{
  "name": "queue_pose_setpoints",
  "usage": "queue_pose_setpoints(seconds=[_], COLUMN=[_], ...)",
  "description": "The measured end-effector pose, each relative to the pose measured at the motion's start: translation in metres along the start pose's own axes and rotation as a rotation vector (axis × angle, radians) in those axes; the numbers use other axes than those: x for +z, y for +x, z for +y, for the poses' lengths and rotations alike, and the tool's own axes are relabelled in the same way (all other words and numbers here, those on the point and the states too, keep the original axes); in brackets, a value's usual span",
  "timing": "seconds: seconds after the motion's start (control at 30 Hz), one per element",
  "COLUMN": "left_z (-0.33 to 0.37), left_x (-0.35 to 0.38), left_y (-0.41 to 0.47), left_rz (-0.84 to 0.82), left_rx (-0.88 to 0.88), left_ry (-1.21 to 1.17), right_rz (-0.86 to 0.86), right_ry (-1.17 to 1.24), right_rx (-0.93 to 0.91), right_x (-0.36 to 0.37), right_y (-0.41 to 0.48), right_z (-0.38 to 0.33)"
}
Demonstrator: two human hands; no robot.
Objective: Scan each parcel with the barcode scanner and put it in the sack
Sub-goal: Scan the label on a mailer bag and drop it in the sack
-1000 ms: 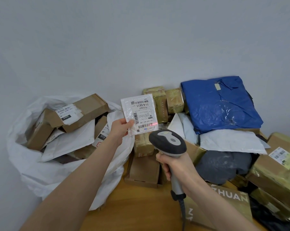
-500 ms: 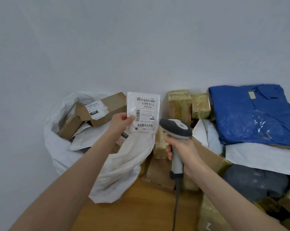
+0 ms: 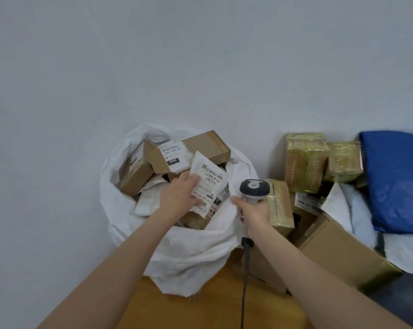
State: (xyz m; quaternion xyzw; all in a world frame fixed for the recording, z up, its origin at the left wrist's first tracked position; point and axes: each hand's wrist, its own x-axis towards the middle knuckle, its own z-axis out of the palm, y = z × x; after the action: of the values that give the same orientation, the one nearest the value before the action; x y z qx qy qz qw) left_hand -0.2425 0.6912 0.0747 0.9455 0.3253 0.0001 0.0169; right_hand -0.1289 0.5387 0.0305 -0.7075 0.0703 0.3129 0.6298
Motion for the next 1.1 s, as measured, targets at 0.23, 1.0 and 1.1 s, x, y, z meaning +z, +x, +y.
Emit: queue_pose_setpoints(seconds=[0.23, 1.0, 1.1], left_z=[-0.007, -0.005, -0.008], left_x=[0.016, -0.086, -0.082], left_y=[0.016, 0.086, 0.116], left_rz=[-0.108, 0.061, -0.004], left_rx=[0.023, 0.093, 0.141], left_ry=[0.053, 0.015, -0.028], right_rz=[0.082, -0.237, -0.227], right_ry=[0.055, -0.034, -0.053], right_rx=[-0.023, -0.276, -0.231], right_x=[0.017, 0.002, 0.018], right_y=[0.006, -0.028, -0.015], right_z=[-0.026, -0.166, -0.189])
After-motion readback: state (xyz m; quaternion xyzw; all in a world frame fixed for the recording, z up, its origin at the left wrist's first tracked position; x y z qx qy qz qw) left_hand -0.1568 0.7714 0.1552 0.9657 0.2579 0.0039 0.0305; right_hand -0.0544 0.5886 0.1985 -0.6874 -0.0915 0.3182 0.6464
